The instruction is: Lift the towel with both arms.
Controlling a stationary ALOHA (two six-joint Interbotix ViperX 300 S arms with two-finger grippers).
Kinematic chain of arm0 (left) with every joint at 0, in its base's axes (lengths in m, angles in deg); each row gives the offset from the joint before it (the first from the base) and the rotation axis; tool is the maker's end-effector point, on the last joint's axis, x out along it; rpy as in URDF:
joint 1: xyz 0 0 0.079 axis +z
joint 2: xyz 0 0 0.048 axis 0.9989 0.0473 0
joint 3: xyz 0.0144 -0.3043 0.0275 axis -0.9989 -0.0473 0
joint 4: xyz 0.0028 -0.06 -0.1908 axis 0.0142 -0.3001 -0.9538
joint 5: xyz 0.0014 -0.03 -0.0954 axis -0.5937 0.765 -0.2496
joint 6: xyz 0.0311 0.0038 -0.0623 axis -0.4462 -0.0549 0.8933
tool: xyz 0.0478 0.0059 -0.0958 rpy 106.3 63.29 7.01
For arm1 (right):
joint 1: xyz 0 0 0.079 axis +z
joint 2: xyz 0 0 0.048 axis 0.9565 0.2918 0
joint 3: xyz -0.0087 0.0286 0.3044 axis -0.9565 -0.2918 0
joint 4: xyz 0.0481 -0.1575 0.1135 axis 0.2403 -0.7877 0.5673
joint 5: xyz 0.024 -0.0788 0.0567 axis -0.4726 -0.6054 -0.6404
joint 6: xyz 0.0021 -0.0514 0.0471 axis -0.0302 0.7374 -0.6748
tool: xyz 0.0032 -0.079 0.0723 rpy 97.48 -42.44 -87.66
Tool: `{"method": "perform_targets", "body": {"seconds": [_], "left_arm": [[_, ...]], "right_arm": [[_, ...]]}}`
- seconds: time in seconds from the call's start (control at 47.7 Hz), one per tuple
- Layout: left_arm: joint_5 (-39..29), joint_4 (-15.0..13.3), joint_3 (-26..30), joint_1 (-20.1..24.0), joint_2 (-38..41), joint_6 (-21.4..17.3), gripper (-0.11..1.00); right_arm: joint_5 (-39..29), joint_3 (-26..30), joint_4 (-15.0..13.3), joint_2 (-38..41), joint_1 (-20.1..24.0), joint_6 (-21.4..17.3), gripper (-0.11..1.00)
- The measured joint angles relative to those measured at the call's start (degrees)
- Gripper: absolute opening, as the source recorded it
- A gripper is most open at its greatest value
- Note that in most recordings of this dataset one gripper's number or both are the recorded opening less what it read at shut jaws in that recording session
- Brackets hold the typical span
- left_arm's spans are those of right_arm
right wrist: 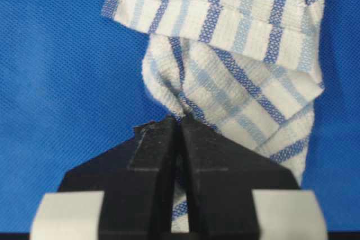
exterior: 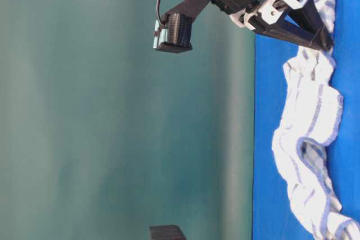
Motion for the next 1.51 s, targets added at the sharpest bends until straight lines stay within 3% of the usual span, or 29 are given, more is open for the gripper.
{"method": "perform_targets", "body": {"seconds": [0.273, 0.503, 0.755, 1.07, 1.51], "left_arm": [[-11.1, 0.0, 2.4, 0.3, -12.0, 0.0, 0.01], [-23.6, 0.1, 7.1, 0.4, -28.4, -0.1, 0.01], [-33.0, 0.1, 13.0, 0.6, -39.8, -0.2, 0.01], [-36.1, 0.0, 21.1, 2.5, -42.3, -0.1, 0.01], [-36.6, 0.0, 30.8, 2.5, -40.4, -0.5, 0.01]], "right_arm": [[-4.7, 0.4, 0.4, -9.3, 0.8, 0.0, 0.03], [-14.4, 3.4, 0.4, -20.0, 2.2, -0.1, 0.03], [-26.2, 10.4, 0.4, -30.0, 2.7, 0.8, 0.03], [-36.8, 21.3, 0.4, -36.1, 2.8, 3.9, 0.03], [-40.6, 30.3, 0.4, -36.7, 2.9, 7.3, 0.03]]}}
